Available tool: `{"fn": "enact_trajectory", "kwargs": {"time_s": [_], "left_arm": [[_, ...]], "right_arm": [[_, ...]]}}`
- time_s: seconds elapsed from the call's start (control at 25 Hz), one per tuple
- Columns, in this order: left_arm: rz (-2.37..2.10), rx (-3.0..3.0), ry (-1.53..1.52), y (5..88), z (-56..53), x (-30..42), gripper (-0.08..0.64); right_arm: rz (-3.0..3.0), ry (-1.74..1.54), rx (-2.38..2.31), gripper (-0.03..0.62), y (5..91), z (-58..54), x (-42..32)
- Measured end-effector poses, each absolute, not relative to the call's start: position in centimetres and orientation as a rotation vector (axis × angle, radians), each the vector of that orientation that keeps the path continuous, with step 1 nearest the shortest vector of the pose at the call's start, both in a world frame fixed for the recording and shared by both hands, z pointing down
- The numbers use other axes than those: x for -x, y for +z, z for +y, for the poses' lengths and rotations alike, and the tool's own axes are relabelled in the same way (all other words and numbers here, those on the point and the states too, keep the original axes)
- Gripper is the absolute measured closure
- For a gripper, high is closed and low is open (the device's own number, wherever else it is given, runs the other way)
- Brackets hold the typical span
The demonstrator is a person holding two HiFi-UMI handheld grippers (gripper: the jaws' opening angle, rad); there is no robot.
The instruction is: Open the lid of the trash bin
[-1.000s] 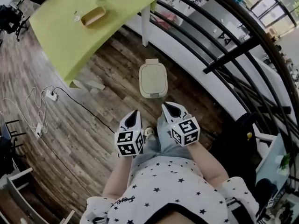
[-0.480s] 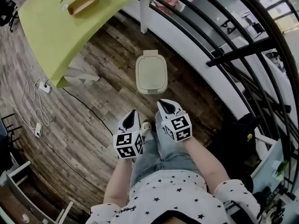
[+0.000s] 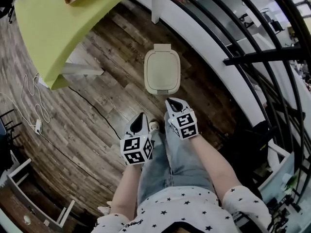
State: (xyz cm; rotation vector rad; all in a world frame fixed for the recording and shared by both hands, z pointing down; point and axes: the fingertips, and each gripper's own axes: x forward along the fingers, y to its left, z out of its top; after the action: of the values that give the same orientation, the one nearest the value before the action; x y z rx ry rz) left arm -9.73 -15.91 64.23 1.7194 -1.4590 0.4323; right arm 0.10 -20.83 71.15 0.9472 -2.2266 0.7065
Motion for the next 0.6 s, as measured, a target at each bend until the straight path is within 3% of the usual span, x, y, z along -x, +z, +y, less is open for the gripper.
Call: {"fn": "enact_trajectory", "kwargs": {"time_s": [0.6], "left_arm": [[-1.441,-1.622,0.429,71.3,-16.9,9.7,0.548]], "right_arm": [[-2.079,0.746,-0.874,0.598,84.1,-21.9,-0.3]]}}
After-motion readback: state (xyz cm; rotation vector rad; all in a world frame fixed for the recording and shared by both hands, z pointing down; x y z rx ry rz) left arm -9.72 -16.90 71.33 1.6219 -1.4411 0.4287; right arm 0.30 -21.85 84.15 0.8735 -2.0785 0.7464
